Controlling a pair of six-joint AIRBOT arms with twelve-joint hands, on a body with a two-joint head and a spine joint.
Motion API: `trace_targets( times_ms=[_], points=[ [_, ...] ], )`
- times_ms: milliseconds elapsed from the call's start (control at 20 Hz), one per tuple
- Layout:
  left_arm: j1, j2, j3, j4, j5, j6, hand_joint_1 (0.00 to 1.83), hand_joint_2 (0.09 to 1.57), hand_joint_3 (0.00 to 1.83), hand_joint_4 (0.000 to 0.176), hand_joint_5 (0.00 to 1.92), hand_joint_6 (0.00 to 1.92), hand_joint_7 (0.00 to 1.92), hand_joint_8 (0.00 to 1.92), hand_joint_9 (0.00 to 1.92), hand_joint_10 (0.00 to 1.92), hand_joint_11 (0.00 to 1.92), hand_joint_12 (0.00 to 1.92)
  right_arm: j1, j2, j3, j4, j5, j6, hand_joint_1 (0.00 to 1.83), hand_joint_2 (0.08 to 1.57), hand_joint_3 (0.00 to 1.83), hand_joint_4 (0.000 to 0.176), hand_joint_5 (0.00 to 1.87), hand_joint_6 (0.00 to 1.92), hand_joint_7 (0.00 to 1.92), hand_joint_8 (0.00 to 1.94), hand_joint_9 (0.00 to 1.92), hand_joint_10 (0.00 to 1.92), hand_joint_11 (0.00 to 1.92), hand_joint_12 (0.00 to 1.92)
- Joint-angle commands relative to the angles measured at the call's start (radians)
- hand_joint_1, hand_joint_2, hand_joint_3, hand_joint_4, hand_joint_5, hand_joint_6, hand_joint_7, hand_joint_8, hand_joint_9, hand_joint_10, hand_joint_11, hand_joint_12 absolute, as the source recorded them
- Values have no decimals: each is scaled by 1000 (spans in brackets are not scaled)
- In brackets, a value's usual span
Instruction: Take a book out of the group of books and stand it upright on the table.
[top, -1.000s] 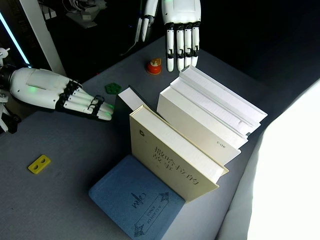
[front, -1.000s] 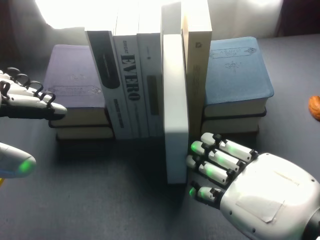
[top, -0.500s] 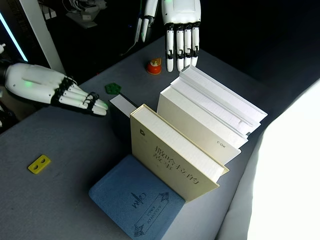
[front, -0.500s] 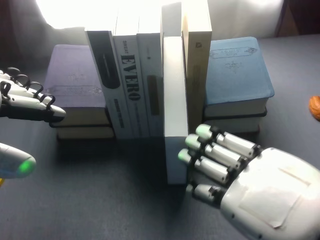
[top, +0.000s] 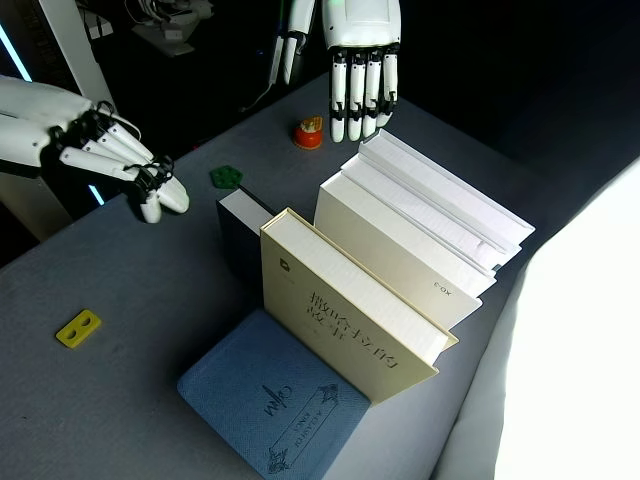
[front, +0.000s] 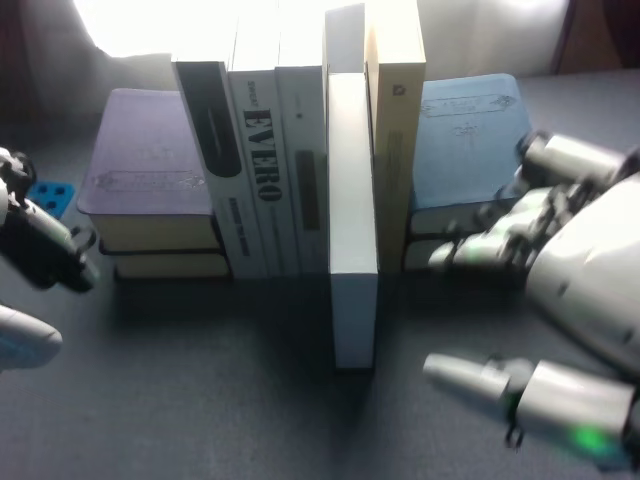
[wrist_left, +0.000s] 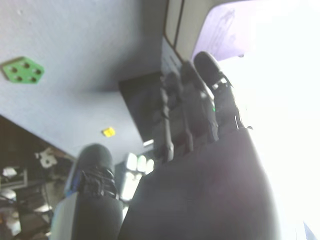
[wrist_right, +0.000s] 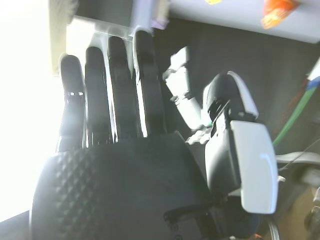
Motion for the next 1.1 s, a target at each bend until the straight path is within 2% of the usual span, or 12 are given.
trace_targets(
  times_ms=[0, 50, 100, 150, 200, 300, 350, 450, 500, 550, 650, 1050],
  points=[
    [-13, 4, 10, 9, 81, -1, 248, 1282, 0, 0, 849, 91, 788, 577, 532, 1270, 287, 1790, 21, 13, -5, -58, 48, 12, 83, 1215, 0, 0, 794, 345, 797, 717, 555, 1312, 282, 1785],
    [-13, 3, 16, 9, 81, -1, 248, 1282, 0, 0, 849, 91, 788, 577, 532, 1270, 287, 1790, 32, 25, -5, -58, 37, 12, 83, 1215, 0, 0, 794, 345, 797, 717, 555, 1312, 282, 1785],
    [-11, 2, 26, 9, 81, -1, 238, 1287, 0, 0, 920, 167, 743, 894, 571, 1340, 353, 1800, 51, 43, -5, -58, 7, 12, 73, 1224, 2, 0, 773, 663, 781, 1033, 576, 1461, 330, 1889],
    [-6, 2, 32, 9, 81, -1, 218, 1292, 0, 0, 933, 304, 749, 1035, 595, 1371, 364, 1813, 69, 59, -3, -58, -26, 14, 34, 1245, 4, 0, 761, 913, 799, 1238, 601, 1625, 372, 1915],
    [-3, 2, 36, 9, 81, -1, 178, 1303, 1, 0, 936, 557, 787, 1193, 617, 1498, 384, 1899, 91, 78, 2, -58, -62, 23, 7, 1253, 4, 0, 742, 1083, 816, 1329, 610, 1705, 375, 1920],
    [-3, 2, 33, 9, 82, -1, 86, 1335, 2, 0, 811, 1426, 912, 1463, 701, 1742, 487, 1921, 145, 115, 13, -58, -134, 29, 0, 1243, 0, 0, 821, 1434, 959, 1436, 812, 1783, 493, 1921],
    [-8, 2, 32, 9, 82, -1, 86, 1335, 2, 0, 811, 1426, 912, 1463, 701, 1742, 487, 1921, 168, 130, 21, -58, -173, 33, 0, 1243, 0, 0, 821, 1434, 959, 1436, 812, 1783, 493, 1921],
    [-11, 0, 40, 9, 82, -1, 70, 1351, 5, 0, 864, 1646, 966, 1718, 805, 1916, 652, 1921, 206, 148, 48, -58, -225, 50, 0, 1229, 0, 0, 955, 1647, 1170, 1546, 1084, 1875, 844, 1921],
    [-11, -1, 42, 9, 82, -1, 70, 1351, 5, 0, 864, 1646, 966, 1718, 805, 1916, 652, 1921, 213, 148, 59, -58, -239, 49, 0, 1229, 0, 0, 955, 1647, 1170, 1546, 1084, 1875, 844, 1921],
    [-12, -1, 40, 9, 82, -1, 58, 1354, 5, 0, 901, 1705, 1007, 1743, 877, 1920, 746, 1921, 223, 148, 72, -58, -255, 50, 0, 1230, 0, 0, 1027, 1685, 1226, 1632, 1172, 1912, 1023, 1921],
    [-18, -3, 32, 9, 82, -1, 99, 1364, 3, 0, 920, 1853, 1033, 1810, 954, 1921, 853, 1921, 243, 146, 91, -58, -289, 50, 0, 1243, 2, 0, 1061, 1829, 1218, 1824, 1232, 1921, 1157, 1921],
    [-18, -5, 51, 9, 81, -1, 97, 1361, 0, 0, 839, 1878, 970, 1846, 941, 1921, 873, 1921, 267, 107, 153, -58, -303, 62, 0, 1239, 0, 0, 1004, 1817, 1170, 1839, 1193, 1921, 1210, 1921]
  ],
)
